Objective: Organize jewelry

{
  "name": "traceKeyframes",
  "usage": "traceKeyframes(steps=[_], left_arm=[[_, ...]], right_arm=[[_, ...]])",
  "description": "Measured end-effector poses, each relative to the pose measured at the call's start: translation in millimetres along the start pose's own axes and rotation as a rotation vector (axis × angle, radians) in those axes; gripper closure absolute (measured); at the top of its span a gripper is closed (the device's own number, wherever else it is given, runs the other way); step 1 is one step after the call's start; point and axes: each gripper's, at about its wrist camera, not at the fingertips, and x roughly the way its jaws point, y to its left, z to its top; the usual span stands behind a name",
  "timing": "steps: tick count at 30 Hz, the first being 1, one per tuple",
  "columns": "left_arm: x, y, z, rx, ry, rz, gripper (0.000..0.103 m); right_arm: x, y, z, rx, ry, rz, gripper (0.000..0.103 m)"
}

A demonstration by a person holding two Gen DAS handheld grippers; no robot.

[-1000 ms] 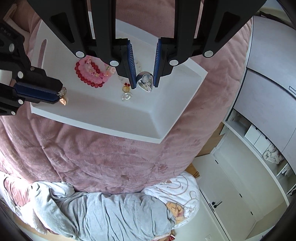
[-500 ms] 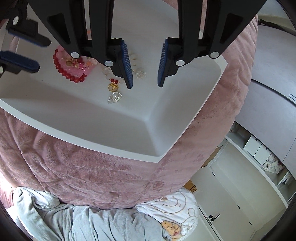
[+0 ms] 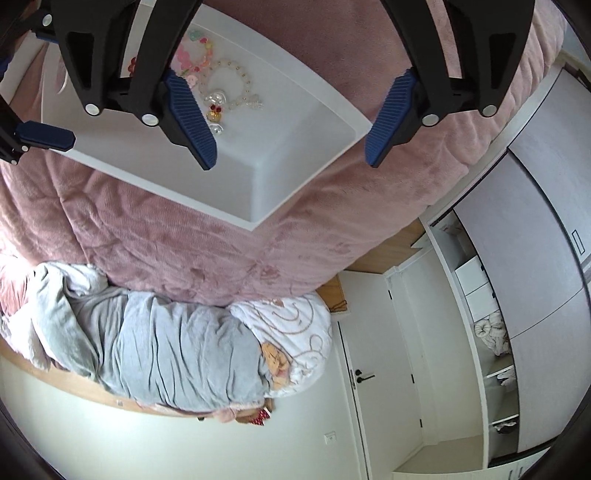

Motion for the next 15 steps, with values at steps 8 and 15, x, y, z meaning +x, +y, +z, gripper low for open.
traceKeyframes(steps=[8, 15], left_arm=[[-50.4, 19.8, -11.4, -0.132, -0.078, 0.005, 0.004], [-92.1, 21.6, -33.3, -0.188, -0.161, 0.067, 0.004]], right_arm=[[-28.3, 14.8, 2.4, -0.024, -0.068, -0.025, 0.005], [-63.7, 27.0, -2.8, -0.047, -0.16, -0.107, 0.005]])
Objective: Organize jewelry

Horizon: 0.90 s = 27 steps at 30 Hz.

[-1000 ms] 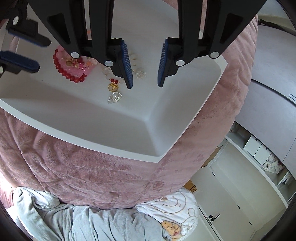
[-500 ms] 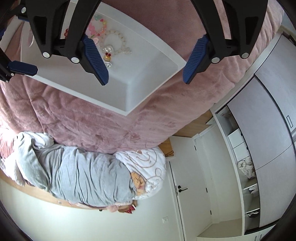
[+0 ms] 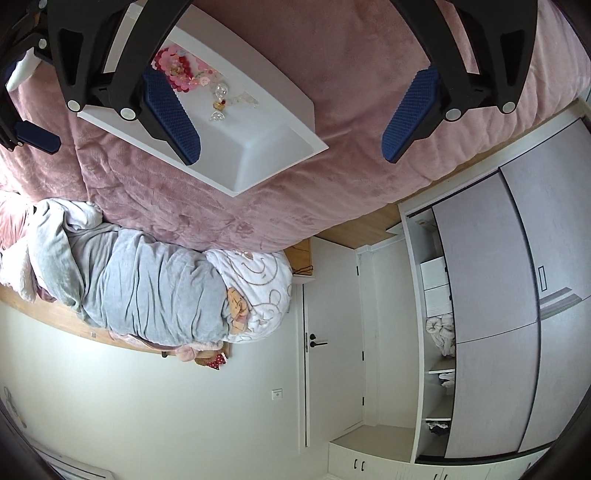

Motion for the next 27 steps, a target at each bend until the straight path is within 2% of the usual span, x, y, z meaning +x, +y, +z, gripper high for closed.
traceKeyframes(steps=[5, 13, 21, 27], left_arm=[[-16.9, -2.5, -17.7, -0.035, -0.012, 0.03, 0.004], [-29.6, -26.3, -65.0, -0.004, 0.004, 0.098, 0.004], [-33.2, -50.1, -102.3, 0.037, -0.013, 0.142, 0.004], [-33.8, -56.0, -109.8, 0.041, -0.018, 0.156, 0.004]], right_arm=[[-13.8, -3.3, -0.5, 0.0, 0.025, -0.062, 0.005], [-34.0, -8.7, -27.0, -0.025, -0.06, -0.077, 0.005], [-24.5, -24.9, -58.1, 0.005, -0.059, -0.049, 0.005], [-21.9, -29.8, -64.9, -0.001, -0.064, -0.036, 0.005]])
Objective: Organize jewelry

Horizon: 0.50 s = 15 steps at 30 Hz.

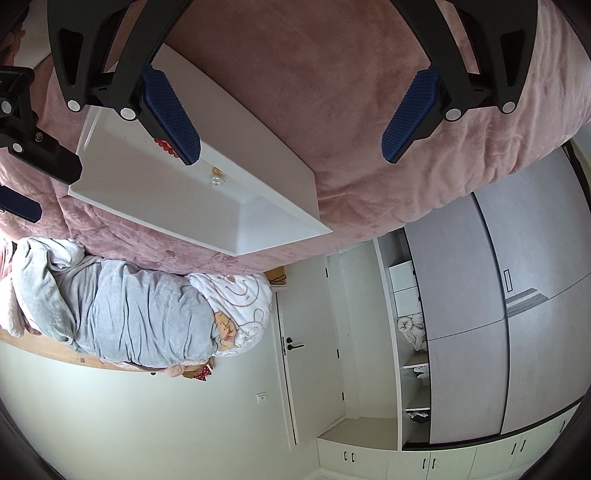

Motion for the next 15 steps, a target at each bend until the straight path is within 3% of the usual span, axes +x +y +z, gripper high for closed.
traceKeyframes(steps=[5, 15], left_arm=[[-2.5, 2.2, -3.9, -0.041, -0.006, -0.006, 0.004], [-1.2, -0.9, -6.2, -0.027, 0.002, 0.0, 0.004]], right_arm=[[3.1, 1.5, -4.1, -0.009, 0.004, 0.014, 0.005], [0.9, 4.8, -1.1, -0.015, -0.015, 0.018, 0.005]])
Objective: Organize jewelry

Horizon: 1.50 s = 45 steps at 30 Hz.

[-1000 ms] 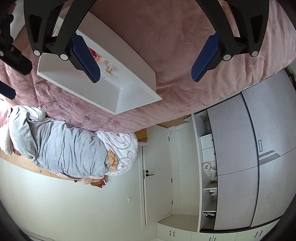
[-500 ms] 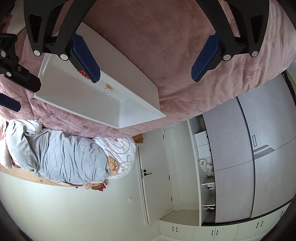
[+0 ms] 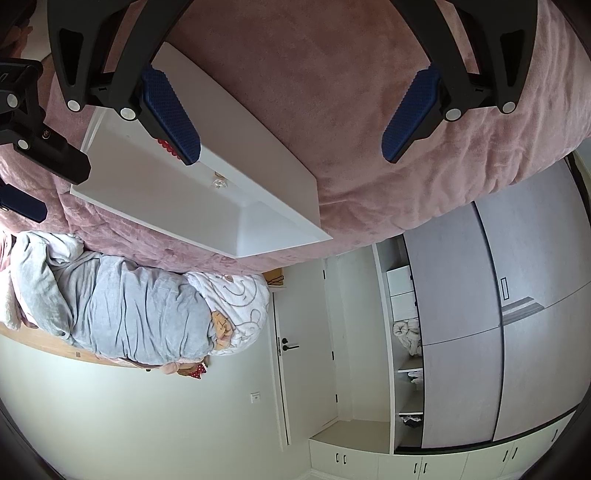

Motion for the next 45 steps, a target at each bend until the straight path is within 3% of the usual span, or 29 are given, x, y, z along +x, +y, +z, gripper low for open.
traceKeyframes(steps=[23, 30, 40, 45], left_arm=[[1.2, -1.0, 2.2, -0.016, 0.004, -0.007, 0.004], [2.2, 3.5, 4.3, -0.065, 0.02, -0.057, 0.004], [-3.1, -1.2, 3.7, -0.042, -0.025, -0.057, 0.004], [0.1, -2.2, 5.8, -0.022, -0.004, -0.047, 0.004]], right_arm=[[6.4, 6.0, -1.9, -0.015, 0.021, 0.014, 0.005], [5.8, 2.0, -2.8, 0.003, 0.018, 0.018, 0.005], [6.8, 1.6, -3.4, 0.004, 0.023, 0.018, 0.005], [6.8, 1.2, -3.4, 0.009, 0.02, 0.018, 0.005]])
